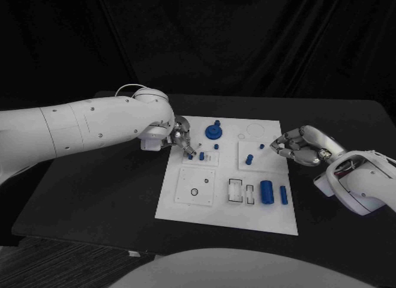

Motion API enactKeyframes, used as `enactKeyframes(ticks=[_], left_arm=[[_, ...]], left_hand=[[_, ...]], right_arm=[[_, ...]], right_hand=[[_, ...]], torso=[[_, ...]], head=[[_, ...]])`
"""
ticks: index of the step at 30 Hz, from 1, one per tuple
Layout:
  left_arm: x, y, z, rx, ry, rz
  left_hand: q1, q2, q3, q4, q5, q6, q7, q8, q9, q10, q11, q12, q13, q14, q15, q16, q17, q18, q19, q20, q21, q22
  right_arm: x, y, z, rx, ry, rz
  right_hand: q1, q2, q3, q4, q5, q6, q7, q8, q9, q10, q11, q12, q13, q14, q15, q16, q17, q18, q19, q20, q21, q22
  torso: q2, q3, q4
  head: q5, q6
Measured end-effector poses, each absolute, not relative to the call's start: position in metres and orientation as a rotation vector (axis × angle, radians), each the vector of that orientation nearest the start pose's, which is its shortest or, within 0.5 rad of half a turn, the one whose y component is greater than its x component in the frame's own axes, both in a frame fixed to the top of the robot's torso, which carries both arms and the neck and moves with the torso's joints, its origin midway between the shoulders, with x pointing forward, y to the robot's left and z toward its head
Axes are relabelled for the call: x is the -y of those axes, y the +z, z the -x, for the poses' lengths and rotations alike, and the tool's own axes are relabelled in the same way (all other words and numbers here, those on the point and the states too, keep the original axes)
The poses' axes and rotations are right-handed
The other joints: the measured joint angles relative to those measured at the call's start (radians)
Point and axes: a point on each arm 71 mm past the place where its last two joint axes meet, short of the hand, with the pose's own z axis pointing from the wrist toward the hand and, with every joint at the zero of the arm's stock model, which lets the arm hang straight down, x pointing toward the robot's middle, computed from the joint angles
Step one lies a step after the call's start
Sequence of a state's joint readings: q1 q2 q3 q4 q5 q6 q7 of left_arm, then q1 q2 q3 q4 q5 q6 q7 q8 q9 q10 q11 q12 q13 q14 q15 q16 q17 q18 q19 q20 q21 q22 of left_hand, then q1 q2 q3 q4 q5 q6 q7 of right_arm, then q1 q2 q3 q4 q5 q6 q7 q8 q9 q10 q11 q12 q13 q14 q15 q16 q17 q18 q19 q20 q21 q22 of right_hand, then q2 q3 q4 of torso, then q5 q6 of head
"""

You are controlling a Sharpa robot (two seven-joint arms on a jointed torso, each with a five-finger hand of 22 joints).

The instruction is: Assemble the parts on the task board

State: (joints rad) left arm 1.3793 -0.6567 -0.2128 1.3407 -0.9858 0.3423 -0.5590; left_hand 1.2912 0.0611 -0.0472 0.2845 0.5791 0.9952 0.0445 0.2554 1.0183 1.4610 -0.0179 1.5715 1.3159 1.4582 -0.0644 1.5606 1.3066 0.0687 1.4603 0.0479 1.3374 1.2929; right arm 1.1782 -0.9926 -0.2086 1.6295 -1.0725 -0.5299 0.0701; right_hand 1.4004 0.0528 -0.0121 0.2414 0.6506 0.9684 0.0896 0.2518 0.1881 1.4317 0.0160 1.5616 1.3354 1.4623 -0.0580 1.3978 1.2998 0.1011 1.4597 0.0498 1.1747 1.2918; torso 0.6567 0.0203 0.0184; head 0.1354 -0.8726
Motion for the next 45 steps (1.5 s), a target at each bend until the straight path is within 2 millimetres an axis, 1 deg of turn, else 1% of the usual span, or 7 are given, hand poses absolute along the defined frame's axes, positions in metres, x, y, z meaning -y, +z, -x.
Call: enactKeyframes(ticks=[5,8,13,19,28,37,45], left_arm=[[-0.183,-0.216,-0.507,-2.505,-0.259,0.005],[-0.184,-0.215,-0.505,-2.498,-0.266,0.009],[-0.187,-0.213,-0.5,-2.473,-0.285,0.032],[-0.192,-0.21,-0.492,-2.422,-0.314,0.08],[-0.21,-0.201,-0.478,-2.305,-0.373,0.216],[-0.221,-0.193,-0.461,-2.196,-0.458,0.336],[-0.217,-0.211,-0.446,-2.139,-0.502,0.383]], left_hand=[[0.039,-0.025,0.064,-0.008,0.021,0.0,0.0,0.0,0.0,0.0,0.0,0.0,0.0,0.0,0.0,0.0,0.0,0.0,0.0,0.0,0.0,0.0],[0.057,-0.045,0.13,-0.019,-0.035,0.0,0.001,0.001,0.002,-0.005,-0.005,0.0,0.0,0.0,0.0,0.0,0.0,0.0,0.0,0.0,0.0,0.0],[-0.01,-0.135,0.361,-0.066,-0.053,-0.011,0.012,0.03,0.024,-0.005,-0.005,0.0,0.0,0.0,0.0,0.0,0.0,0.0,0.0,0.0,0.0,0.0],[-0.046,-0.171,0.443,-0.121,-0.053,-0.023,0.024,0.029,0.024,-0.003,-0.003,0.0,0.0,0.0,0.0,0.0,0.0,0.0,0.0,0.0,-0.012,0.0],[-0.046,-0.17,0.457,-0.135,-0.054,-0.023,0.024,0.029,0.024,-0.003,-0.003,0.0,0.0,0.0,0.0,0.0,0.0,0.0,0.0,0.0,-0.012,0.0],[-0.057,-0.181,0.509,-0.151,-0.115,-0.029,0.039,0.039,0.024,0.0,0.0,0.0,0.0,0.0,0.0,0.0,0.0,0.0,-0.001,0.0,-0.023,0.0],[-0.057,-0.181,0.52,-0.162,-0.135,-0.029,0.039,0.041,0.024,0.0,0.0,0.0,-0.001,0.0,0.0,0.0,0.0,0.0,-0.001,0.0,-0.023,0.0]], right_arm=[[0.248,-0.233,-0.435,-1.695,0.825,-0.206],[0.248,-0.233,-0.435,-1.698,0.823,-0.207],[0.249,-0.233,-0.435,-1.703,0.817,-0.211],[0.249,-0.234,-0.435,-1.708,0.812,-0.214],[0.249,-0.235,-0.436,-1.719,0.804,-0.219],[0.248,-0.236,-0.437,-1.729,0.799,-0.223],[0.246,-0.236,-0.437,-1.727,0.8,-0.223]], right_hand=[[0.0,0.0,0.0,0.0,0.0,0.0,0.0,0.0,0.0,0.0,0.0,0.0,0.0,0.0,0.0,-0.012,0.0,0.0,0.0,0.0,-0.023,0.0],[0.0,0.0,0.0,0.0,0.0,0.0,0.0,0.0,0.0,0.0,0.0,0.0,0.0,0.0,0.0,-0.019,0.0,0.0,0.0,0.0,-0.023,0.0],[0.0,0.0,0.0,0.0,0.0,0.0,0.0,0.0,0.0,0.0,0.0,-0.002,0.0,0.0,0.0,-0.019,0.0,0.0,0.0,0.0,-0.038,0.0],[0.0,0.0,0.0,0.0,0.0,0.0,0.0,0.0,0.0,0.0,0.0,-0.002,0.0,0.0,0.0,-0.019,0.0,0.0,0.0,0.0,-0.038,0.0],[0.0,0.0,0.0,0.0,0.0,0.0,0.0,0.0,0.001,0.001,0.002,-0.005,0.001,0.0,0.0,-0.027,0.0,0.0,-0.004,-0.003,-0.058,0.0],[0.0,0.0,0.0,0.0,0.0,0.0,0.0,0.0,0.001,0.001,0.002,-0.005,0.001,0.0,0.0,-0.027,0.0,0.0,-0.004,-0.003,-0.058,0.0],[0.0,0.0,0.0,0.0,0.0,0.0,0.0,0.0,0.001,0.002,0.002,-0.005,0.001,0.0,0.0,-0.027,0.0,0.0,-0.01,-0.002,-0.058,0.0]], torso=[[0.0,-0.0001,0.0],[0.0,-0.0001,0.0],[0.0,-0.0001,0.0],[0.0,0.0,0.0],[-0.002,0.0012,0.0],[-0.002,0.0014,0.0],[-0.001,0.0015,0.0007]], head=[[0.001,0.0],[0.0,0.0],[0.004,0.0],[0.007,0.0],[0.007,0.0],[0.014,0.0],[0.017,0.0]])
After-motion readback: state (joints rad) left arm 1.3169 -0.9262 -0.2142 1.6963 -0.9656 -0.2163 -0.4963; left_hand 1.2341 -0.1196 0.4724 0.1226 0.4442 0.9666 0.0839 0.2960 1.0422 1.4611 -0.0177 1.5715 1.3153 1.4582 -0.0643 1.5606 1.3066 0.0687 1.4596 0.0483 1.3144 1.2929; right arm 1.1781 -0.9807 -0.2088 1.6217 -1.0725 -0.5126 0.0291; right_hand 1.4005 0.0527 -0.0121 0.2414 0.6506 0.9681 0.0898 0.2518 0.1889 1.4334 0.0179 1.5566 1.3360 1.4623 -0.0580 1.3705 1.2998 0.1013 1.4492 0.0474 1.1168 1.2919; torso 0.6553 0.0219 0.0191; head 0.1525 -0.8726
